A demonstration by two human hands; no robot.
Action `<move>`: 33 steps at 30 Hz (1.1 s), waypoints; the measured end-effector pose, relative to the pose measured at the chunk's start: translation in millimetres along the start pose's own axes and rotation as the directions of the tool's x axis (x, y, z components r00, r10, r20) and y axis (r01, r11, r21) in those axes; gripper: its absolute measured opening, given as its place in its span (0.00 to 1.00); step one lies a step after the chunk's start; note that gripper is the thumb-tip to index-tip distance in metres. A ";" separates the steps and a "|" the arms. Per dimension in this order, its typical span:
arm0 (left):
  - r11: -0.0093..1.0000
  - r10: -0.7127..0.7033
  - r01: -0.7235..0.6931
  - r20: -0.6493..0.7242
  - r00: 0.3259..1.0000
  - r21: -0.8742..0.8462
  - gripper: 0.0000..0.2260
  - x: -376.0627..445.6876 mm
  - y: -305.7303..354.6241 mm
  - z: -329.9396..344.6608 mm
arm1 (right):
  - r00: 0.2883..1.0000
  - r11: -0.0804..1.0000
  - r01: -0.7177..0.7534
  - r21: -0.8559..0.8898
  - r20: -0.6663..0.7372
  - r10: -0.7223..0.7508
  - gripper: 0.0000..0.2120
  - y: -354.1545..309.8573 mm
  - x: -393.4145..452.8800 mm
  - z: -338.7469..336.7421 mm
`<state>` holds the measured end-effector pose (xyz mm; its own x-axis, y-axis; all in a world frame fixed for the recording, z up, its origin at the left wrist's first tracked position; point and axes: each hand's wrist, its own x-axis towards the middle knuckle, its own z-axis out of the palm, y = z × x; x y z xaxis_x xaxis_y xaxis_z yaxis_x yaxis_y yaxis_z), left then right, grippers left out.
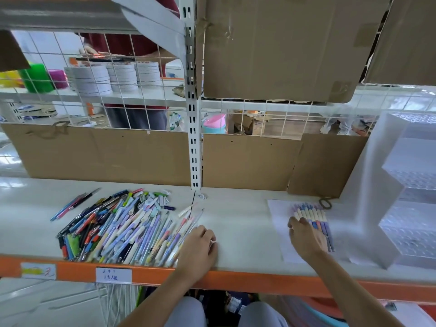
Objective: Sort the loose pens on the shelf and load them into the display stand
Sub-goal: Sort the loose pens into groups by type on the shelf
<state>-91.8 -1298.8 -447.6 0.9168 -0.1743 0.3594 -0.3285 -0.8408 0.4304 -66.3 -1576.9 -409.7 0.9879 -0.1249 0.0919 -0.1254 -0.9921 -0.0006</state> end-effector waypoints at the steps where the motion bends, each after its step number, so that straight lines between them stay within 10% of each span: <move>1: 1.000 0.017 -0.017 -0.005 1.000 0.004 0.11 0.1 0.2 -0.5 | 0.999 0.999 0.035 0.021 0.004 -0.035 0.11 -7.0 -2.7 -1.8; 8: 0.994 0.085 -0.079 -0.075 0.994 0.076 0.07 -14.0 -15.5 -21.4 | 0.937 0.917 0.334 0.218 0.029 -0.348 0.11 -76.5 -23.4 -5.6; 16: 0.980 -0.142 0.165 -0.187 0.972 0.114 0.03 -37.2 -80.1 -75.5 | 0.824 0.794 0.528 0.301 0.044 -0.565 0.13 -163.5 -42.9 -12.0; 33: 0.939 -0.292 0.335 -0.348 0.891 0.070 0.09 -46.7 -145.1 -96.5 | 0.797 0.743 0.493 0.453 0.106 -0.594 0.12 -294.2 -6.7 -11.7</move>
<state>-108.9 -1119.2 -446.9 0.8336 0.2686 0.4826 0.0149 -0.8844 0.4665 -37.1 -1284.1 -398.4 0.8720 0.4885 -0.0321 0.4351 -0.8034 -0.4066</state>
